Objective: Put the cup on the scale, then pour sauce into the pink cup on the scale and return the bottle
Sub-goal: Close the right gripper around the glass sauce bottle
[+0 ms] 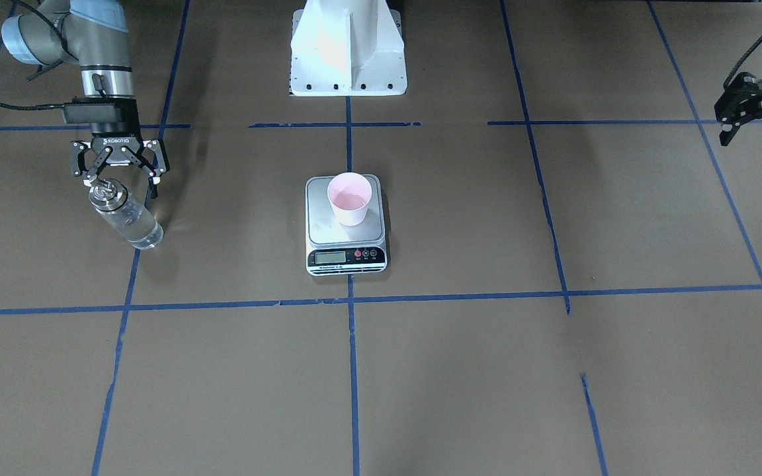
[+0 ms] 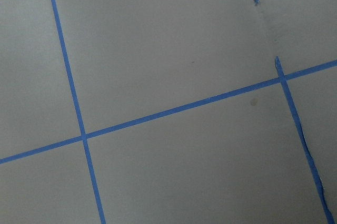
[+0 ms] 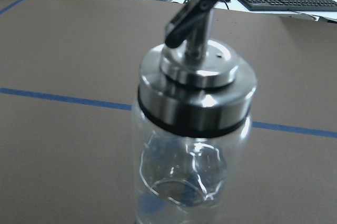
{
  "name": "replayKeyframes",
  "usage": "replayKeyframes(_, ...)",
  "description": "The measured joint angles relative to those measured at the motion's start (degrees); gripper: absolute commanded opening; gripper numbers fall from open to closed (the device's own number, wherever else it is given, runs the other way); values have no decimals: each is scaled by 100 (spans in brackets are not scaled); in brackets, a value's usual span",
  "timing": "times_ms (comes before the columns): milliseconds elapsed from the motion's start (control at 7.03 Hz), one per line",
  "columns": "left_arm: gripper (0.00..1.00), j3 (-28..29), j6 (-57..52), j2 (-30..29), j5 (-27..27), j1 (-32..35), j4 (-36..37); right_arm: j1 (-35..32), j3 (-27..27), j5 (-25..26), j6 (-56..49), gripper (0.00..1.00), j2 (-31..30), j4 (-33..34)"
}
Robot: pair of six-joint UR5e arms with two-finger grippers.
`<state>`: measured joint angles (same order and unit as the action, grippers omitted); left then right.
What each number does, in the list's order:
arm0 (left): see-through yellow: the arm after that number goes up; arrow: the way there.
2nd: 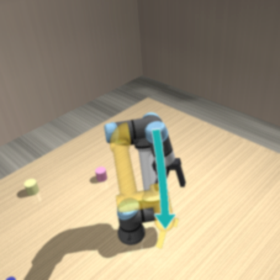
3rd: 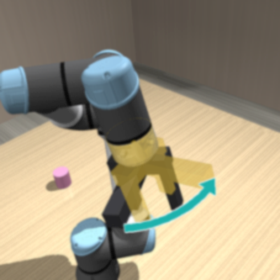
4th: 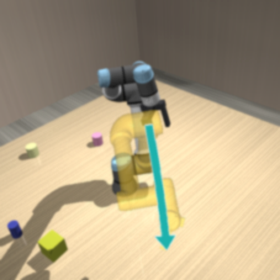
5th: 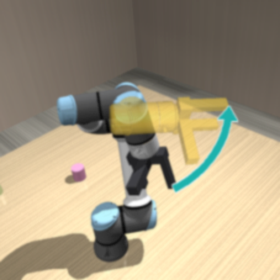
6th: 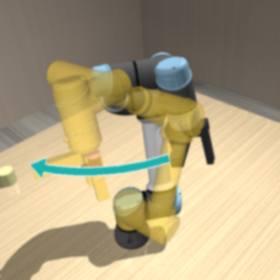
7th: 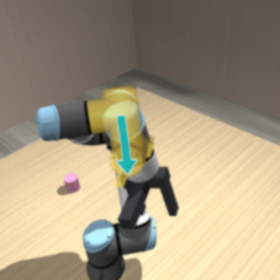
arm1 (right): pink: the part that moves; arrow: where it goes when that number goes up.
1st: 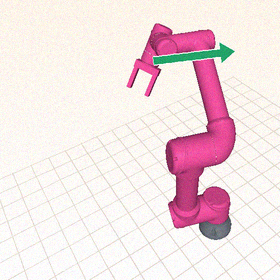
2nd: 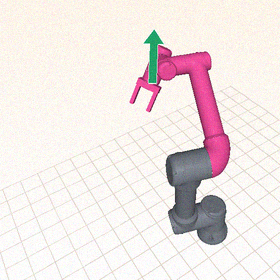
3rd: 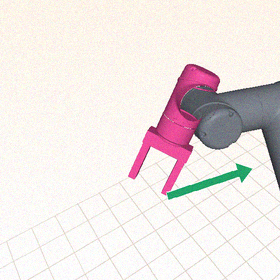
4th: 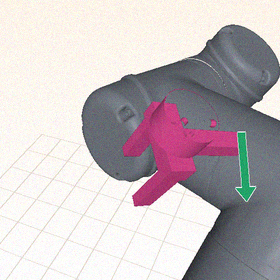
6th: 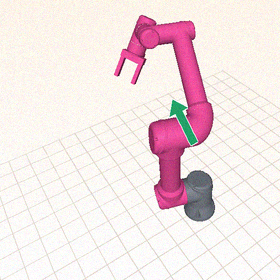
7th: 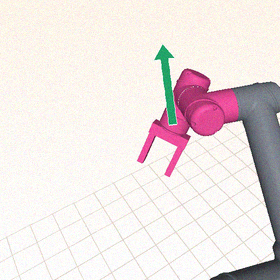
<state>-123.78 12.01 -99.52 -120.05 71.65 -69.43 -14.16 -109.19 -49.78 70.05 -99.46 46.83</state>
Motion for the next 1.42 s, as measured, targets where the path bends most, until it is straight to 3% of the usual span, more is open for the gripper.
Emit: replayKeyframes(1423, 100, -3, 40, -75, -1, 21, 0, -410, 359, -53, -434, 100, 527, -4)
